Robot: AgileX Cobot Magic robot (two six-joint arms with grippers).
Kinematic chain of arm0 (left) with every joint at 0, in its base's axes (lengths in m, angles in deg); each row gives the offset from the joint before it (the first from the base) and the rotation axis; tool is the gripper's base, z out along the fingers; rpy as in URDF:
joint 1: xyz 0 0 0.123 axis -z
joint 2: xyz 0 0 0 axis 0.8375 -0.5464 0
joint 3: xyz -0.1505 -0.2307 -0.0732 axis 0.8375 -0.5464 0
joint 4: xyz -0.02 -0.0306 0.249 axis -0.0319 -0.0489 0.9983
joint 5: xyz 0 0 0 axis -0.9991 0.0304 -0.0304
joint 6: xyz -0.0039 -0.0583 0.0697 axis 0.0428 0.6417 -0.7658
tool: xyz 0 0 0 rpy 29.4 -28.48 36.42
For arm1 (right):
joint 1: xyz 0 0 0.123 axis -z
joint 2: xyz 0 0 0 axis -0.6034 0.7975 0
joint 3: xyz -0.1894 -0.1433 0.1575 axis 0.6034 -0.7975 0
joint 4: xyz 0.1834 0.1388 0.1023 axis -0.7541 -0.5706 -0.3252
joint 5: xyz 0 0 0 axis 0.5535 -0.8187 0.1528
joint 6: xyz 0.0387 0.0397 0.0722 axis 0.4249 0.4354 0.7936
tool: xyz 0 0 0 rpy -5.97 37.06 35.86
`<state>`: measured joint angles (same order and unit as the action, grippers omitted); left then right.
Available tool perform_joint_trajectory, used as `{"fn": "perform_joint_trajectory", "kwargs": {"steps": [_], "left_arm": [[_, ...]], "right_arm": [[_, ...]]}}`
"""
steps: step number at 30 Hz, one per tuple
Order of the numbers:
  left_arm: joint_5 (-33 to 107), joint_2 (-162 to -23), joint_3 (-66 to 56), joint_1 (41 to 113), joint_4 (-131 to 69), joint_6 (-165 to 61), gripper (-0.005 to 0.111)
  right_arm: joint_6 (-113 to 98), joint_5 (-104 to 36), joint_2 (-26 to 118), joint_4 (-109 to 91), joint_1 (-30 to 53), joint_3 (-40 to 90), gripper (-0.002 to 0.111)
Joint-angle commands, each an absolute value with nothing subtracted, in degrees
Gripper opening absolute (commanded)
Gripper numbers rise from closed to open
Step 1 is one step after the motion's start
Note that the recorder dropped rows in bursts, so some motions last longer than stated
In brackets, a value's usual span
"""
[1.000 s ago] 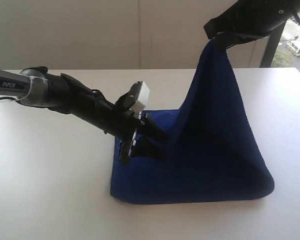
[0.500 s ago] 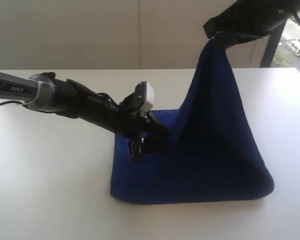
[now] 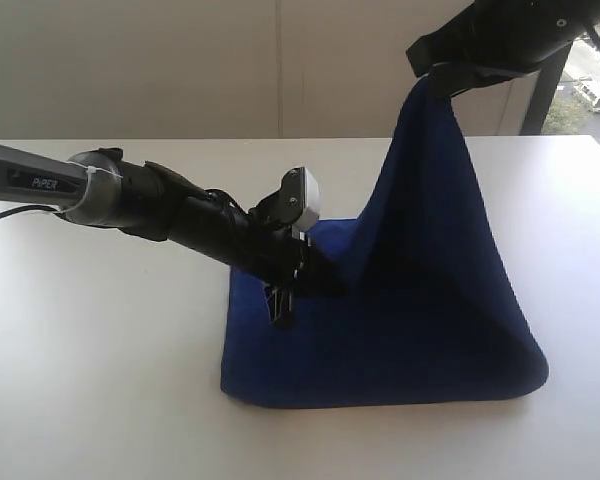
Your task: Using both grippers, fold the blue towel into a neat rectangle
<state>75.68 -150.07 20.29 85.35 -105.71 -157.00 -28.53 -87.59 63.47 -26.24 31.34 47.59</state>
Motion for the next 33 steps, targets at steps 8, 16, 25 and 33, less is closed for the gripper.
{"fn": "perform_joint_trajectory", "kwargs": {"steps": [8,16,25,33], "left_arm": [[48.75,-145.31,20.29,85.54,-97.25,-159.17,0.000],[32.57,-143.91,21.78,85.54,-94.65,-159.17,0.000],[32.48,-142.44,21.78,85.54,-89.45,-166.32,0.000],[30.47,-142.44,21.67,84.99,-86.22,-166.32,0.000]], "right_arm": [[-36.14,-96.37,63.01,-32.18,31.38,47.62,0.000],[-39.97,-97.88,63.01,-33.94,25.58,47.49,0.000],[-40.12,-87.77,63.01,-32.42,18.80,38.36,0.000],[-40.12,-80.66,63.01,-36.04,13.33,33.15,0.000]]}}
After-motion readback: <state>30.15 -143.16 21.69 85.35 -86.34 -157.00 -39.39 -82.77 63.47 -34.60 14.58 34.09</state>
